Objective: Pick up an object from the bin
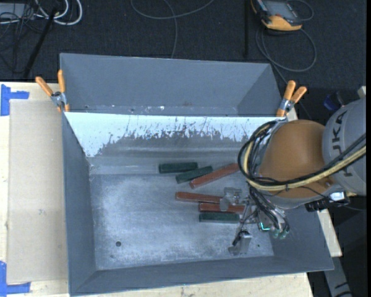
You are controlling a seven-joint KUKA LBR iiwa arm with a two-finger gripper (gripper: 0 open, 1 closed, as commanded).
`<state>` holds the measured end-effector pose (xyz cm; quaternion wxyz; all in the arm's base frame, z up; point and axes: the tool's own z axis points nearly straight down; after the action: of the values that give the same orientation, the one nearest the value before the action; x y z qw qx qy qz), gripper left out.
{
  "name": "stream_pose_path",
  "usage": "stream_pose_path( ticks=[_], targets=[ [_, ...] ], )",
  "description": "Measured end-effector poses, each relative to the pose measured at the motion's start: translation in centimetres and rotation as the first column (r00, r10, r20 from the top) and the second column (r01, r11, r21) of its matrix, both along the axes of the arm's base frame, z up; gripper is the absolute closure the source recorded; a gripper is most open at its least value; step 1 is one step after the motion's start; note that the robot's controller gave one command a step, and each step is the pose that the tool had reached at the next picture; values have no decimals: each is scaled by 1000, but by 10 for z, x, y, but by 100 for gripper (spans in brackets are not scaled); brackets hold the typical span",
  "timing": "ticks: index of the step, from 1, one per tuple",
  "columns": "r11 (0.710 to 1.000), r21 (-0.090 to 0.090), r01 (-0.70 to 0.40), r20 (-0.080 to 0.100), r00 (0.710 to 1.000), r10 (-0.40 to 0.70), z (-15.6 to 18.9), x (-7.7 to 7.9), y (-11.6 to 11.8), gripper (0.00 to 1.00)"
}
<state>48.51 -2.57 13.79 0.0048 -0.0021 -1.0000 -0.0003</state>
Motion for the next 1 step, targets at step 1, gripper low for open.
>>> stream_pose_path(
  ticks=[1],
  targets=[
    [974, -1, -225, 10, 974, 225, -63, 105, -62, 0]
  ],
)
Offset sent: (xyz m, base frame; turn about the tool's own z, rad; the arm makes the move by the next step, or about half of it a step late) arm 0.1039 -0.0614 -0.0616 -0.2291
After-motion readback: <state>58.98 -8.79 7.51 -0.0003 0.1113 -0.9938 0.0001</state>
